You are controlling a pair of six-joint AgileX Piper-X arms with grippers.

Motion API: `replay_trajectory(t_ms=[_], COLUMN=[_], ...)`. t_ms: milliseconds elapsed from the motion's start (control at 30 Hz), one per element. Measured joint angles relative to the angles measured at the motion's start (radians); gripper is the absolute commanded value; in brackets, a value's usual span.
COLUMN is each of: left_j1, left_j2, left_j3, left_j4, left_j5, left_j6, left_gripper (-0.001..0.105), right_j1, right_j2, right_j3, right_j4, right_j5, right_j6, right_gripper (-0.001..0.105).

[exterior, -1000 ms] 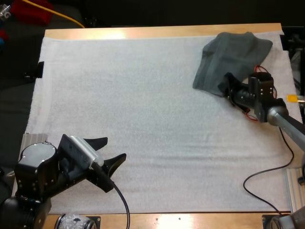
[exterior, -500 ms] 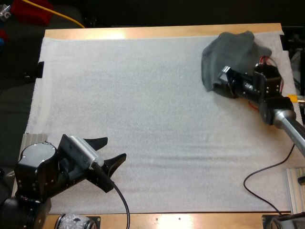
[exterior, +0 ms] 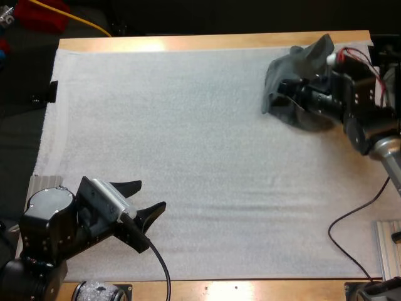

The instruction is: Pick towel from pile, fold and stack

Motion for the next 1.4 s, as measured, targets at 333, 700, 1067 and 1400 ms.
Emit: replay_trajectory(t_ms=[333,700,1067,1400], left_j1=[0.000,0.000,0.000,0.000], left_j2=[0.000,0.000,0.000,0.000], left_j3=[0.000,0.000,0.000,0.000], left_j4=[0.000,0.000,0.000,0.000], left_j5=[0.000,0.000,0.000,0.000], left_j6=[0.000,0.000,0.000,0.000], left_gripper=[0.062,0.062,0.062,0.062], right_j1=[0.142,0.365,0.570,0.599], right_j2=[0.000,0.000,0.000,0.086], right_j3=[-0.210,-0.279,-0.279,-0.238], right_j4=[0.293,0.374,0.377,0.468], right_j5=[0.153,0.204,0.232,0.256], right_j6=[-0.254,-0.302,-0.300,-0.302], right_gripper=[0.002,0.002,0.002,0.002])
